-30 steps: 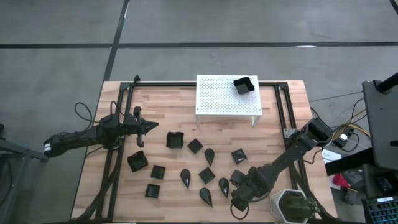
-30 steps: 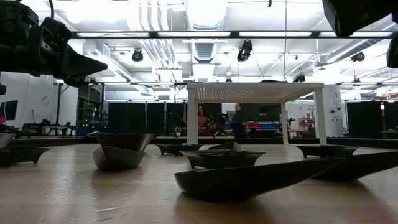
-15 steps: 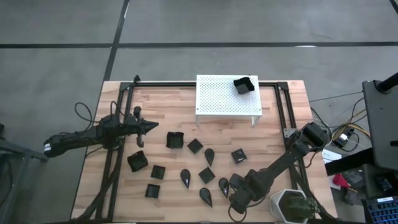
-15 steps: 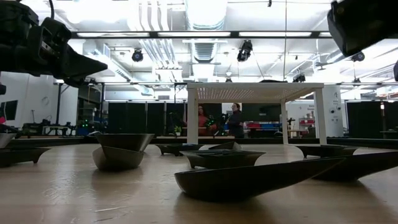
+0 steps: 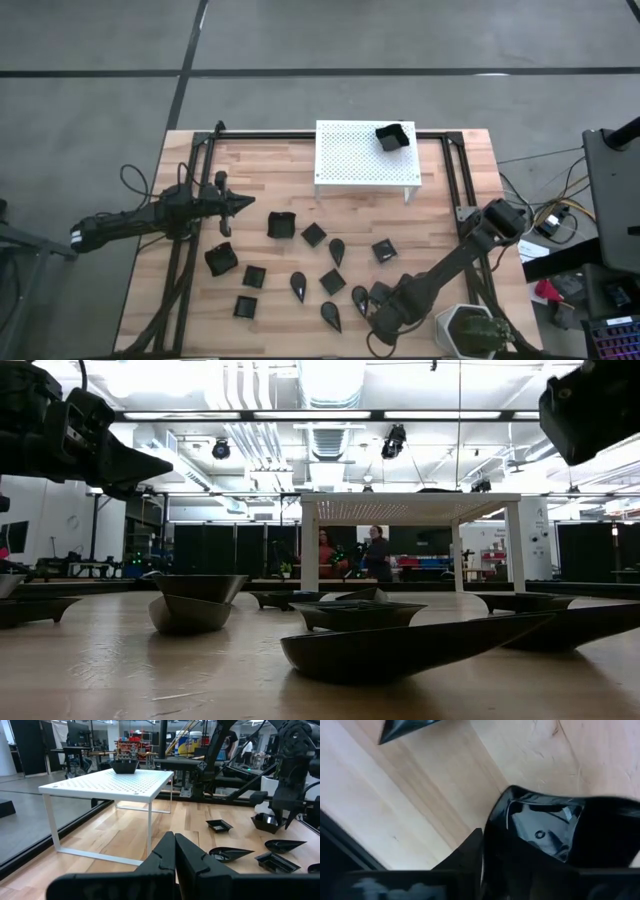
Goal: Pick & Place Mini shaped plates
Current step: Stack the distorted square plate on top of the distorted square plate on the shelf
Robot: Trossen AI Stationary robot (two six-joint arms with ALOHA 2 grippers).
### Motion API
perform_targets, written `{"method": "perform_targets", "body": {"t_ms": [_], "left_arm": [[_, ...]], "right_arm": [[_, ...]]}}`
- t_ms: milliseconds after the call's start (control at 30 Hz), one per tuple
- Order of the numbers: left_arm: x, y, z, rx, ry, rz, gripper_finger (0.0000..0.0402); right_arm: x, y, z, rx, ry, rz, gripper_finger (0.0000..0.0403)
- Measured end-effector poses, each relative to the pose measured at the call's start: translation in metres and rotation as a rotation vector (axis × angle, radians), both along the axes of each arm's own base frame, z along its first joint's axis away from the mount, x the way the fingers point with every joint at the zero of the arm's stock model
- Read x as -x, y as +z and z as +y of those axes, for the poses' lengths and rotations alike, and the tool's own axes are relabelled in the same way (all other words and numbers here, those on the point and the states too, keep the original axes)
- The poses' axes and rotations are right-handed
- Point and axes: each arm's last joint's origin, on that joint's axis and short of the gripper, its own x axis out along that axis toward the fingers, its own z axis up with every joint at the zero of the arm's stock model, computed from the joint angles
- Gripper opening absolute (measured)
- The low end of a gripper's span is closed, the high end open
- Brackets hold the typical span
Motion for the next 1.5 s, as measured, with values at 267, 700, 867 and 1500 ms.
{"method": "perform_targets", "body": {"t_ms": [267,700,867,1500], "left_arm": [[0.000,0.000,0.000,0.000,0.000,0.000,0.0000],[0.000,0.000,0.000,0.000,0.000,0.000,0.0000],[0.000,0.000,0.000,0.000,0.000,0.000,0.0000],[0.000,0.000,0.000,0.000,0.000,0.000,0.0000]], "right_arm": [[0.000,0.000,0.000,0.000,0.019,0.003,0.0024],[0.005,0.019,-0.006,0.112,0.259,0.070,0.0008],[-0.001,0.052,-0.005,0.235,0.375,0.015,0.0008],[-0.042,0.161,-0.061,0.660,0.366,-0.201,0.0008]]}}
